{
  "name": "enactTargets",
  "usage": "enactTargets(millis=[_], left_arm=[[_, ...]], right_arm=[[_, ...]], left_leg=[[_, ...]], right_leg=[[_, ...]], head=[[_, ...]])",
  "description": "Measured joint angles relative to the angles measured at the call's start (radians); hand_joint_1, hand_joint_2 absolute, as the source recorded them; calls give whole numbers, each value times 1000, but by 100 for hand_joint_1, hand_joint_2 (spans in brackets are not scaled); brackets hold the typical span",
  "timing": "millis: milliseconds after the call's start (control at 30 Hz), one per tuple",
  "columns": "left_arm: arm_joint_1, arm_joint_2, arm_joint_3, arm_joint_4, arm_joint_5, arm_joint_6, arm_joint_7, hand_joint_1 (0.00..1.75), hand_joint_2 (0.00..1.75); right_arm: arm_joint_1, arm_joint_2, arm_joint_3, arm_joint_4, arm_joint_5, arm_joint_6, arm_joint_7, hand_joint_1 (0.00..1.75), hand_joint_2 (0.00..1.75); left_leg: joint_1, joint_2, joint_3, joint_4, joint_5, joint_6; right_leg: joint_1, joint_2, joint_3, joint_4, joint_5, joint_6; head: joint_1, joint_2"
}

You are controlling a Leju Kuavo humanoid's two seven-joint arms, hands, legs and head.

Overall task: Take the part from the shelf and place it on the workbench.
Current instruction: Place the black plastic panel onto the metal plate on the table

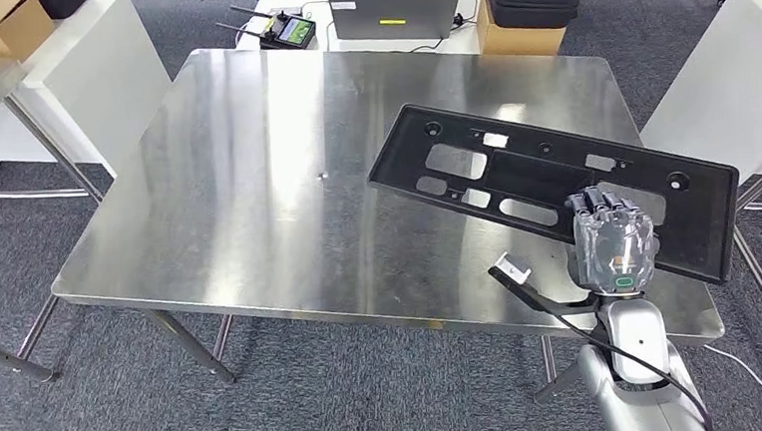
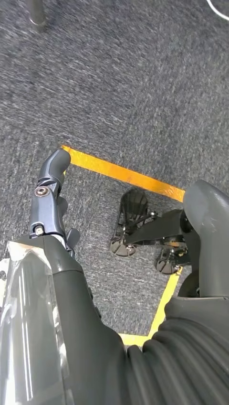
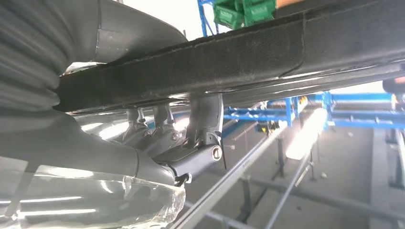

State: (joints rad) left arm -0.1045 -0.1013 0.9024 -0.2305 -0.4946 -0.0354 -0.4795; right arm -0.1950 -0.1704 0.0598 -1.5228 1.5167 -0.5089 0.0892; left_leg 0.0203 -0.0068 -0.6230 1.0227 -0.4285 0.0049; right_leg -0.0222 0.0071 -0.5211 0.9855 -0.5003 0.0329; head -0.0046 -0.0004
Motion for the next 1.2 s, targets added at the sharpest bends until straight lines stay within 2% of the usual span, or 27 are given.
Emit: enactTargets(millis=[67,133,167,233,267,300,333,400,433,467,500,600,867,1067,1200], left_arm=[[-3,0,0,0,-4,-2,2,0,175],[-7,0,0,0,-9,-5,3,0,175],[-8,0,0,0,-10,-5,4,0,175],[-10,1,0,0,-12,-5,6,0,175],[-11,2,0,0,-13,-5,6,0,175],[-12,2,0,0,-14,-5,7,0,175],[-12,3,0,0,-15,-5,7,0,175],[-13,2,0,0,-18,-5,8,0,175],[-15,2,0,0,-21,-5,8,0,175],[-16,2,0,0,-25,-5,8,0,175],[-17,3,0,0,-29,-5,8,0,175],[-18,4,-1,0,-38,-3,7,0,175],[-21,4,-1,0,-41,0,6,0,175],[-21,4,-10,0,-85,22,7,0,175],[-20,2,-38,0,-120,57,-43,0,175]], right_arm=[[-28,1,-22,46,-23,14,-4,175,175],[-56,1,-43,95,-44,25,-13,175,175],[-71,2,-53,121,-54,29,-19,175,175],[-92,4,-64,169,-69,38,-29,175,175],[-98,6,-67,190,-73,43,-32,175,175],[-102,8,-69,207,-75,47,-34,175,175],[-107,10,-70,223,-76,50,-36,175,175],[-122,16,-70,252,-78,60,-38,175,175],[-132,18,-69,265,-79,67,-38,175,175],[-140,20,-69,277,-81,73,-38,175,175],[-146,22,-68,288,-83,78,-37,175,175],[-155,31,-68,307,-84,83,-36,175,175],[-168,39,-64,341,-84,83,-36,175,175],[-179,44,-56,360,-84,97,-33,175,175],[-193,46,-32,389,-75,100,-19,175,175]], left_leg=[[-5,-1,6,-7,-4,20],[-6,0,19,-16,-6,40],[-7,0,25,-19,-8,48],[-11,0,33,-19,-16,59],[-14,-1,38,-19,-20,62],[-16,-2,44,-18,-26,63],[-19,-5,51,-18,-31,62],[-23,-8,67,-17,-45,58],[-26,-10,72,-15,-52,54],[-30,-11,75,-13,-59,52],[-32,-13,76,-11,-63,54],[-31,-12,79,-11,-69,65],[-28,-8,85,-21,-72,54],[-28,-8,85,-22,-71,50],[-29,-8,86,-22,-70,48]], right_leg=[[1,-1,4,-4,-5,13],[1,-3,-13,43,-26,16],[0,-4,-42,100,-47,12],[1,-5,-131,244,-92,5],[1,-5,-168,292,-99,6],[2,-5,-188,302,-88,12],[3,-5,-187,271,-59,20],[4,-6,-143,130,24,30],[8,-7,-120,71,57,27],[9,-8,-104,33,78,22],[10,-8,-97,19,87,16],[9,-7,-95,18,87,8],[13,-4,-95,18,80,-3],[14,-4,-93,18,80,-3],[14,-4,-91,18,80,-3]], head=[[-1,0],[0,0],[1,0],[1,0],[1,0],[1,0],[0,0],[1,0],[1,0],[0,0],[-1,0],[-3,0],[-4,0],[-3,0],[-3,0]])
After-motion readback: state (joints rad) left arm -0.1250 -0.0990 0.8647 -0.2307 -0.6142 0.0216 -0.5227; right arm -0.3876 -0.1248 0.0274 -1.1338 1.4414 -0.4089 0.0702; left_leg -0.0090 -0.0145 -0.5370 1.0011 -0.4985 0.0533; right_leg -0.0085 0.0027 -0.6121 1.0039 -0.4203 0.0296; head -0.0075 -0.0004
